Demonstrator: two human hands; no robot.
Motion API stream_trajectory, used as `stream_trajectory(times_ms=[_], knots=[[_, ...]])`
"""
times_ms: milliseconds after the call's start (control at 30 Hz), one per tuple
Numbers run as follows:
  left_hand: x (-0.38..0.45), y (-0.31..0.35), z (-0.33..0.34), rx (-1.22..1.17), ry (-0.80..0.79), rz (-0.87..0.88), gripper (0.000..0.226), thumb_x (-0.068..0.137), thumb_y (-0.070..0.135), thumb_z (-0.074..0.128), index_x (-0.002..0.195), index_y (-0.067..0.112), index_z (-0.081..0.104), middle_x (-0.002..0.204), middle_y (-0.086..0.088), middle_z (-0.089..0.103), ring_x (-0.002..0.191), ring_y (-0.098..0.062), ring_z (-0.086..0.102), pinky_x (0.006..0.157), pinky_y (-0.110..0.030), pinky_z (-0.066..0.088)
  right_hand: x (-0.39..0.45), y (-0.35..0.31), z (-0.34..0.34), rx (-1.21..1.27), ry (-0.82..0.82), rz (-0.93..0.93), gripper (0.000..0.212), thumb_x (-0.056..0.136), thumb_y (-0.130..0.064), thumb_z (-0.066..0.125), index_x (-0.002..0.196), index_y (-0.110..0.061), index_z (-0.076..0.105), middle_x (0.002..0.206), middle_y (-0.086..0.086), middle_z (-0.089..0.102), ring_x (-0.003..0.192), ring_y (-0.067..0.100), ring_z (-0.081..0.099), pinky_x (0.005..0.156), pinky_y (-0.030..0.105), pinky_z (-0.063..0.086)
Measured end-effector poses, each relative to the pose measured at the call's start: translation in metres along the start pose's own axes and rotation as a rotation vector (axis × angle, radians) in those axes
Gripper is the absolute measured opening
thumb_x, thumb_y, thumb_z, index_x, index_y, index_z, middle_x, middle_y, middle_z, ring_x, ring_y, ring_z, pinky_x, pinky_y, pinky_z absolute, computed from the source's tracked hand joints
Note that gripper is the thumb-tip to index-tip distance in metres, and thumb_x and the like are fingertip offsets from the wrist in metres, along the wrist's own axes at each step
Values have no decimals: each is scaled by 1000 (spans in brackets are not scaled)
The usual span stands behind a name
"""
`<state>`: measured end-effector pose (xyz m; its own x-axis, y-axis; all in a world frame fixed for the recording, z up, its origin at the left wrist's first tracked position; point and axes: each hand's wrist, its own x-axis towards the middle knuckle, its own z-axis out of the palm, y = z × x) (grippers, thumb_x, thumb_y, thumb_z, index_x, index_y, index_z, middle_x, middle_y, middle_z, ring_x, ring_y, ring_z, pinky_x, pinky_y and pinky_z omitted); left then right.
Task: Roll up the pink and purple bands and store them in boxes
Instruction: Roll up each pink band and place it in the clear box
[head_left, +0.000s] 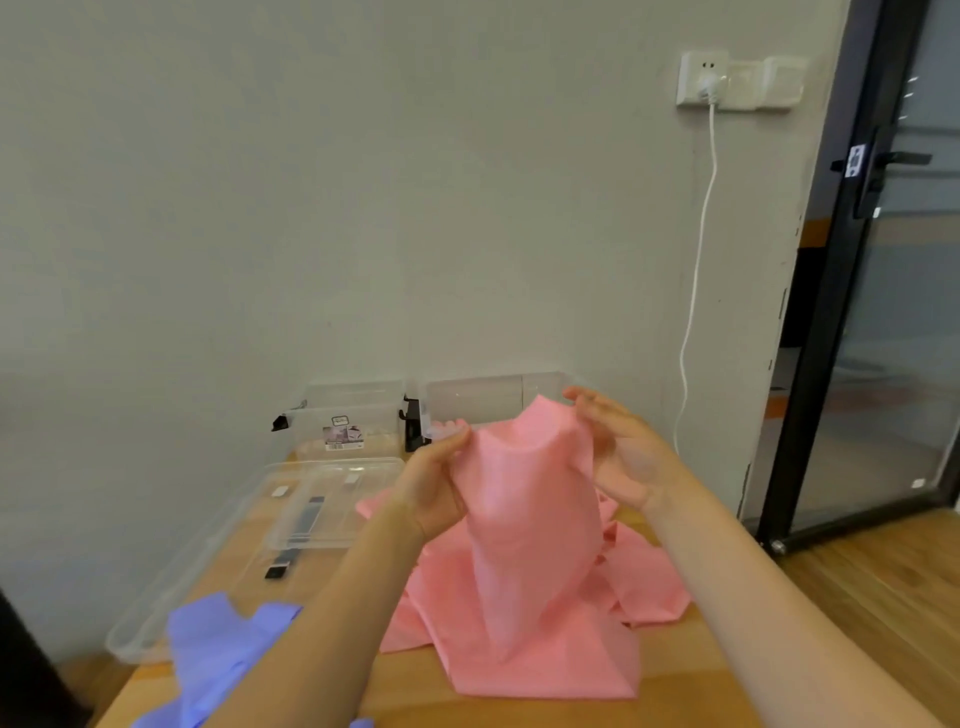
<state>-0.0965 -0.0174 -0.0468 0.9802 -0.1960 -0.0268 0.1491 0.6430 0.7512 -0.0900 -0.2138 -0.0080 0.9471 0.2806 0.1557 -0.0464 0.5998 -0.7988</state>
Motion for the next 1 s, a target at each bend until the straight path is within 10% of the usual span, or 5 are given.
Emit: stream_trajectory(times_ms=[200,333,800,900,1000], knots=[[-3,8,18,317,-88,158,7,68,5,67,74,5,70,67,-6,67,60,-14,65,58,-20,52,-19,22,-13,-174,94,334,38,92,-37,49,74,-13,73,69,8,66,62,20,65,69,34,50],[-4,9,19,430,-113,224,13,66,12,59,66,8,71,65,-5,67,60,-14,64,57,-18,50,-27,13,9,-174,108,144,36,97,-34,41,69,-24,61,61,-2,64,52,9,60,44,14,47],[-4,12,-11,66,8,-59,71,72,44,67,126,2,53,121,-14,60,103,-26,63,83,-35,53,-2,15,-7,-640,-151,-268,37,84,0,59,82,-33,75,99,-18,68,108,3,57,91,18,43],[0,10,-3,172,55,-58,53,74,34,58,117,4,58,105,-14,64,93,-26,63,82,-36,51,-5,16,-6,-742,-189,-246,29,80,-1,63,84,-28,74,96,-26,66,104,-7,57,92,13,43],[4,15,-2,215,92,58,24,85,21,51,86,6,70,74,-7,69,68,-18,67,72,-31,52,-8,21,-7,-409,-62,-9,22,75,-28,63,79,-9,73,78,4,71,71,15,67,73,33,53]])
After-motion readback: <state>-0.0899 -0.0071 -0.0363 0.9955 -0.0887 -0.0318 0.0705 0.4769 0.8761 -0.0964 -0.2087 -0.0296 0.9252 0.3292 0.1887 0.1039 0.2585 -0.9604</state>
